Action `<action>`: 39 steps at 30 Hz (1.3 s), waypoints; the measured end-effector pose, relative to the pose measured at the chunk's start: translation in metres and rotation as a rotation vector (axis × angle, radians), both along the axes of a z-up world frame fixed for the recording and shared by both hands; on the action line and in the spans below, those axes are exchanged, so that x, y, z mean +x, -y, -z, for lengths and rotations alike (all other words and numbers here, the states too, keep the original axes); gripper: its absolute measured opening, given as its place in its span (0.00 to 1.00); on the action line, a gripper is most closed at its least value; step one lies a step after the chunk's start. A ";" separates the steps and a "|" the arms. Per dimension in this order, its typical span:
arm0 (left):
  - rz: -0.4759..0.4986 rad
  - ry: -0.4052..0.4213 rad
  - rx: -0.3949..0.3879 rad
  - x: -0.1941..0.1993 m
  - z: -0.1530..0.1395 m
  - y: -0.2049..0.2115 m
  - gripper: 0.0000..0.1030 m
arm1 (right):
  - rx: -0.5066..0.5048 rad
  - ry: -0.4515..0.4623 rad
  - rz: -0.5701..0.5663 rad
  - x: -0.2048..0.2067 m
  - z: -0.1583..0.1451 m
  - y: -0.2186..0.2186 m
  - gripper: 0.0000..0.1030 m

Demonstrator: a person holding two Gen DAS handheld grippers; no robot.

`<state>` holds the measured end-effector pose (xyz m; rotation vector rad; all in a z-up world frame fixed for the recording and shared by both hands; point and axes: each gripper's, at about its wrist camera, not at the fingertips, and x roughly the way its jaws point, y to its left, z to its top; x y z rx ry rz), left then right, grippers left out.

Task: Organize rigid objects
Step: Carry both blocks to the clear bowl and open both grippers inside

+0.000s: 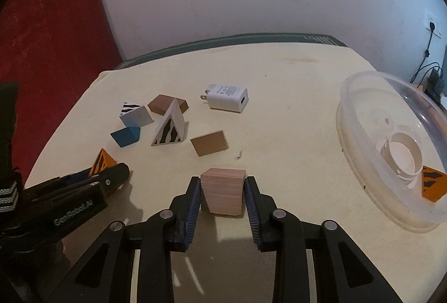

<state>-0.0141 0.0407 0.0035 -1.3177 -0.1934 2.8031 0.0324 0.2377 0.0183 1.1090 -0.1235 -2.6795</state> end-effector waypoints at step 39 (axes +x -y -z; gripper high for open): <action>0.176 -0.114 -0.077 0.017 -0.043 -0.090 0.30 | -0.085 -0.189 0.434 0.028 -0.044 -0.171 0.32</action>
